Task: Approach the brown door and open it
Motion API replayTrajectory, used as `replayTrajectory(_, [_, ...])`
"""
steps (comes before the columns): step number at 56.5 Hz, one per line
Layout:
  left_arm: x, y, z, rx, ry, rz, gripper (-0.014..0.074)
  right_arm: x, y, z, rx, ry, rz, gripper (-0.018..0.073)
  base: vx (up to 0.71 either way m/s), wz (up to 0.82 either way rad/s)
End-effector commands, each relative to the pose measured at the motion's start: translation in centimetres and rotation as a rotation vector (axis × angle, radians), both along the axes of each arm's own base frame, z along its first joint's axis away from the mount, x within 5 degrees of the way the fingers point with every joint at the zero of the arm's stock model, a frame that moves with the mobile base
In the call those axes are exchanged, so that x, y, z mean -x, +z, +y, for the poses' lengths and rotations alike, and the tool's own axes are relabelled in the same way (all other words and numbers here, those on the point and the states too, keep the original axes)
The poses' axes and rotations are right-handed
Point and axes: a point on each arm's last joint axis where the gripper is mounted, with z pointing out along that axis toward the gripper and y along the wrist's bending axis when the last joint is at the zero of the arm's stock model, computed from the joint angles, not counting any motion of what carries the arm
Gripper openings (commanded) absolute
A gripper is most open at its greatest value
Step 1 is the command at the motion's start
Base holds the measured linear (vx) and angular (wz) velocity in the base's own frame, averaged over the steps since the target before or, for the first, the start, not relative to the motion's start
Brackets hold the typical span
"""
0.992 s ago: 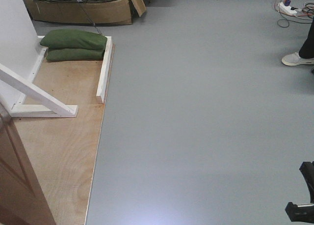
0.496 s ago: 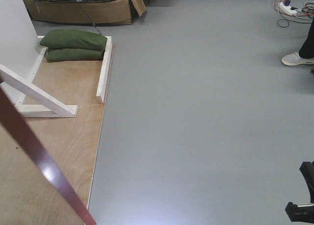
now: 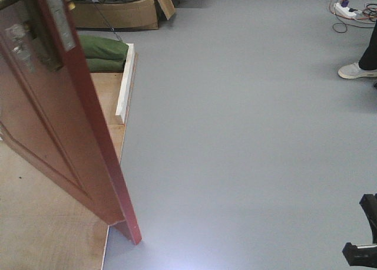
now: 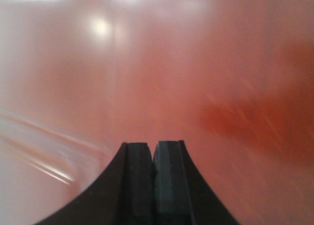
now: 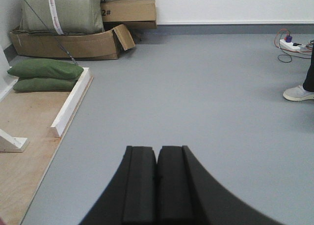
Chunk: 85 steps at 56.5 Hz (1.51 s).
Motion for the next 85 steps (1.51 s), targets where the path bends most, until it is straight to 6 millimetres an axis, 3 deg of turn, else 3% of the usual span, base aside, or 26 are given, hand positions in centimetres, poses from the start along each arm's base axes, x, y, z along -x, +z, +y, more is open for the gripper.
replayTrajectory(1, [0.3, 1.1, -1.5, 0.004, -0.1, -0.052, 0.0036, -0.2, 0.6, 0.0, 0.006, -0.004, -0.078, 0.0, 0.0, 0.0])
replayTrajectory(10, [-1.0, 0.2, -2.9, -0.012, -0.227, -0.052, 0.0036, -0.2, 0.6, 0.0, 0.006, -0.004, -0.078, 0.0, 0.0, 0.0])
replayTrajectory(30, [-3.1, -1.6, -3.1, -0.013, -0.235, 0.008, 0.0036, -0.2, 0.6, 0.0, 0.006, -0.004, -0.078, 0.0, 0.0, 0.0])
replayTrajectory(85, [-3.2, -1.7, -3.0, -0.029, -0.229, 0.01, 0.0036, -0.2, 0.6, 0.0, 0.006, -0.004, -0.078, 0.0, 0.0, 0.0])
